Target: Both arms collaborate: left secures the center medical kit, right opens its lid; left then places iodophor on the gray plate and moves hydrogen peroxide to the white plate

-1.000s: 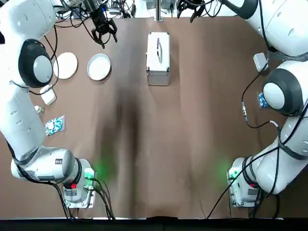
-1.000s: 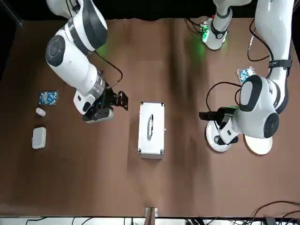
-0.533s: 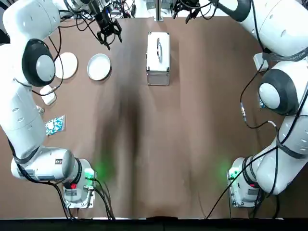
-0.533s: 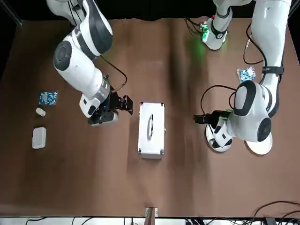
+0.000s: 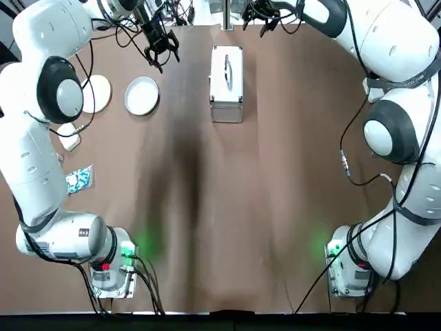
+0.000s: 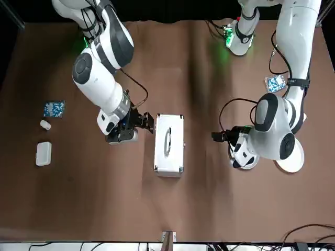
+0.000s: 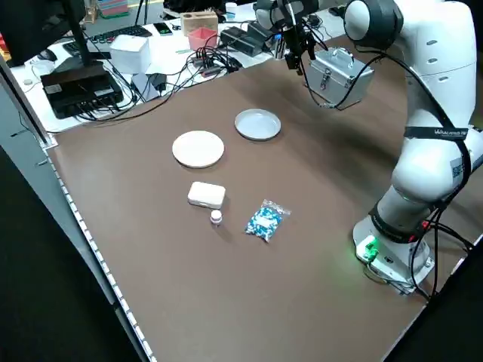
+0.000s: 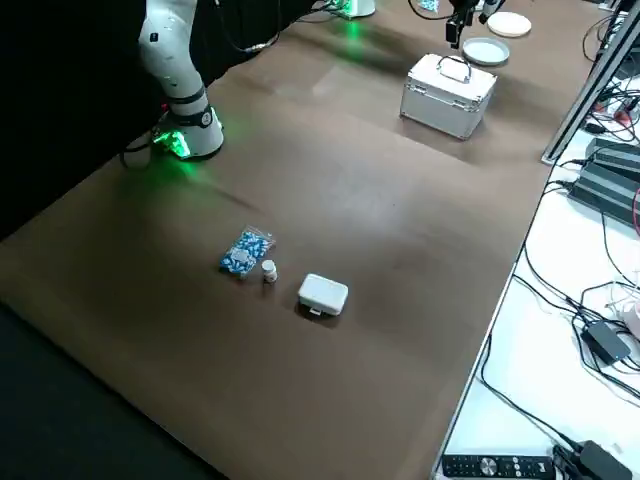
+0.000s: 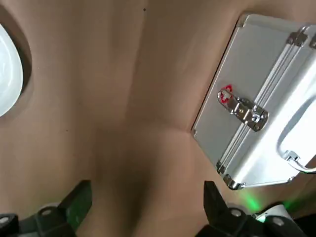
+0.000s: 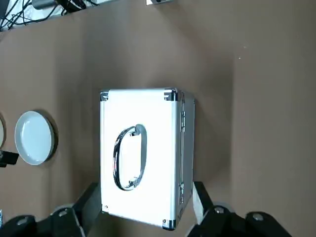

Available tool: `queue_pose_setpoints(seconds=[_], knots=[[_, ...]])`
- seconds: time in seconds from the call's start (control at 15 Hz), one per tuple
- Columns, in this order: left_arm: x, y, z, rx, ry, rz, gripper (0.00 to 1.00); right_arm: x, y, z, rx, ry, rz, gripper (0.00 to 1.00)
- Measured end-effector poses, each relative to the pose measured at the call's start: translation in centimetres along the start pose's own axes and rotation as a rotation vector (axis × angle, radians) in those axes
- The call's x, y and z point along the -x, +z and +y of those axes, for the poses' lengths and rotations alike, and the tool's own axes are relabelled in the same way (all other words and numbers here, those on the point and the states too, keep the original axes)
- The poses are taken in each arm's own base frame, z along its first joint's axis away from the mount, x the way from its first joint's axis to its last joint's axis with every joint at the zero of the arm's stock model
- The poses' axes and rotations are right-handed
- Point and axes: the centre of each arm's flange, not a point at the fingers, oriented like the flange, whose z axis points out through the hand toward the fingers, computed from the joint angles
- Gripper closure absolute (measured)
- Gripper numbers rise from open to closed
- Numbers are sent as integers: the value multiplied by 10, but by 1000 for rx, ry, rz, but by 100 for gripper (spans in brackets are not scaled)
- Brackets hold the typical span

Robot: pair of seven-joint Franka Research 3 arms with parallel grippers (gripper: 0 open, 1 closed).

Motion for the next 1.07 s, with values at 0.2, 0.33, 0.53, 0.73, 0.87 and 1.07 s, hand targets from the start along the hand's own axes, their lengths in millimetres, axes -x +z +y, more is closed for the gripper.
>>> queue_pose_setpoints(seconds=[0.2, 0.33, 0.53, 0.73, 0.87, 1.07], knots=[[-2, 3, 4, 4, -14, 15, 0, 2, 6, -2, 4, -3, -8, 18], [-2, 6, 9, 6, -25, 26, 0, 3, 8, -3, 5, -4, -10, 18], [-2, 11, 15, 6, -31, 32, 0, 3, 9, -3, 6, -5, -10, 18], [-4, 15, 19, 7, -47, 33, 0, 3, 9, -3, 6, -5, -11, 19], [-4, 16, 20, 7, -48, 34, 0, 3, 10, -3, 6, -5, -11, 20], [-4, 16, 20, 7, -49, 34, 0, 3, 10, -3, 7, -3, -11, 20]])
